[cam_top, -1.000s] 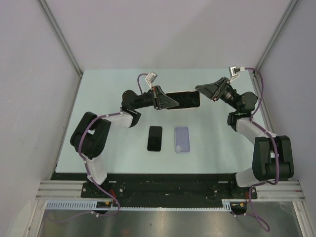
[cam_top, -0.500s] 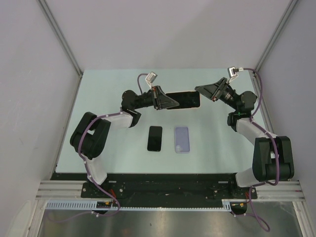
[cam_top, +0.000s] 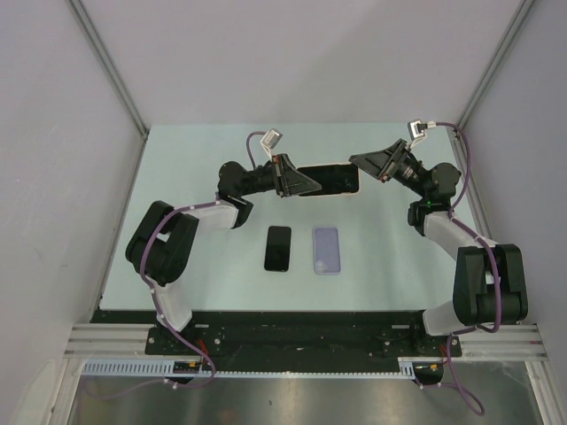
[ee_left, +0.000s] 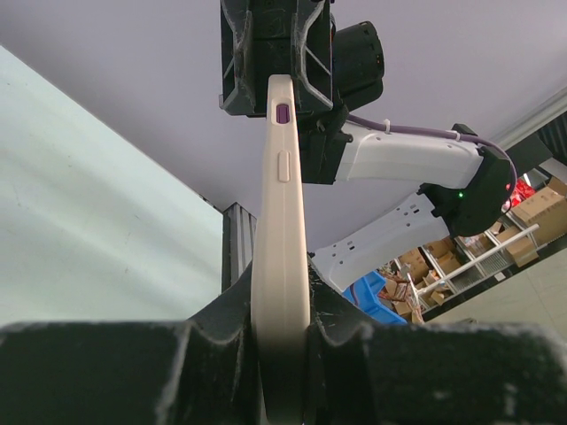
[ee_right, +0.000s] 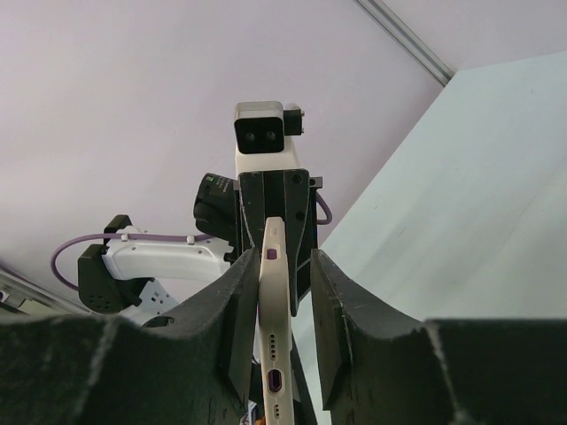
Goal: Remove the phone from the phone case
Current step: Remove the phone from the phone case.
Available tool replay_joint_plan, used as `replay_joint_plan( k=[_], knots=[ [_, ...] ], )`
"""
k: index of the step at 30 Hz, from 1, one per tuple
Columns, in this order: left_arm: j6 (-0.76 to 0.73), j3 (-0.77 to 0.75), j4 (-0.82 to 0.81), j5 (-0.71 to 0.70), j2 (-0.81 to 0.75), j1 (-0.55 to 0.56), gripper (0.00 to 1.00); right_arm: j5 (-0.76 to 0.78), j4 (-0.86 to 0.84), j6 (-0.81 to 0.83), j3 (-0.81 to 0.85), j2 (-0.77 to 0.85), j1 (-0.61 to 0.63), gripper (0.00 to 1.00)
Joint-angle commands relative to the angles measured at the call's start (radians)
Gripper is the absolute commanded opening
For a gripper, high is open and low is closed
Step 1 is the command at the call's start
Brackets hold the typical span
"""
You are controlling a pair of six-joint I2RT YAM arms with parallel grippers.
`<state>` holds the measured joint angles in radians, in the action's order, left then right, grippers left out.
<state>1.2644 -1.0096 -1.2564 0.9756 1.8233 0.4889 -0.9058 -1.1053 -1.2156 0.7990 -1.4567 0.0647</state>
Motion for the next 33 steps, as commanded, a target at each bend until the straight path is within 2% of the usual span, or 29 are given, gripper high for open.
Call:
replay_joint_plan(
  k=[1,9,13,33],
  knots=[
    [-0.017,-0.020,-0.250,-0.005,-0.073,0.007,0.00,0.001,0.001,0.005,0.002,0.016,0.007,0.34],
    [-0.017,-0.043,-0.253,0.032,-0.075,0.014,0.00,0.007,0.012,-0.012,0.000,0.012,0.014,0.31],
    [-0.022,-0.057,-0.262,0.063,-0.078,0.023,0.00,0.013,0.012,-0.057,0.000,0.009,0.015,0.22],
    [-0.007,-0.113,-0.319,0.167,-0.091,0.050,0.00,0.053,0.077,-0.174,0.002,0.010,0.015,0.05]
  ],
)
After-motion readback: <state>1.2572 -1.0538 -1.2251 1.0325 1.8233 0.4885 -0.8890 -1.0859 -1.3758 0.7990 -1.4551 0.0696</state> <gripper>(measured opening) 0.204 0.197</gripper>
